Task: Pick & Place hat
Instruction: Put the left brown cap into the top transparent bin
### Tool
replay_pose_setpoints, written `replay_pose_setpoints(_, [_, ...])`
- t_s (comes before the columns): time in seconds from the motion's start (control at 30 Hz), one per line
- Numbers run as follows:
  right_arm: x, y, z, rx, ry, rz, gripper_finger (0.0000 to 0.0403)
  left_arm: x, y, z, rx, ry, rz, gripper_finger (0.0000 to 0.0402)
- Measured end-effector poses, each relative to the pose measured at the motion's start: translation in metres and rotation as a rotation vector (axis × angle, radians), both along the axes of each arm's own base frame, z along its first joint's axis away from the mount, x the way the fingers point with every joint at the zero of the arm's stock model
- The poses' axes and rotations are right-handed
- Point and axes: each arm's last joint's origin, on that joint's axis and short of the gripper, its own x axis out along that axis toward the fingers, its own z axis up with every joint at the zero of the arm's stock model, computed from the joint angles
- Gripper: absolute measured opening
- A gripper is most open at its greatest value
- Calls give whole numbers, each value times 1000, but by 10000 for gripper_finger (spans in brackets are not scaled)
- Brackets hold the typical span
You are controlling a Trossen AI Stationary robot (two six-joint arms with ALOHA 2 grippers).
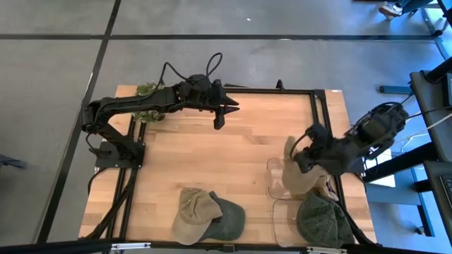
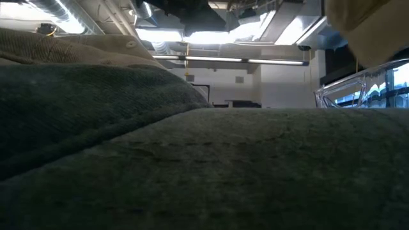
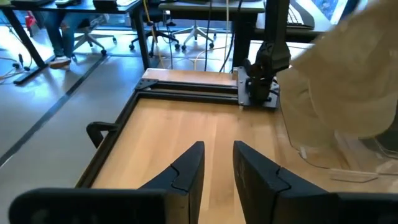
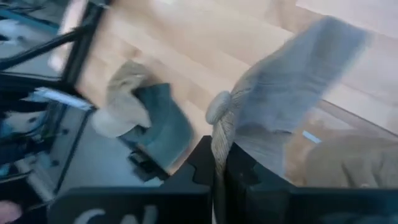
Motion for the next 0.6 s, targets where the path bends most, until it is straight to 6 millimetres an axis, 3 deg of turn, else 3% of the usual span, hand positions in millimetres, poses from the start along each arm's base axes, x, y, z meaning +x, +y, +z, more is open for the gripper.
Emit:
replay_pose_setpoints(0.3, [19, 19, -60, -97, 177, -120, 10, 3, -9, 0, 0, 4, -25, 80])
replay_pose_setpoints(0.6, [15, 28, -103, -9, 395, -192, 11, 3, -11, -1, -1, 8, -30, 79])
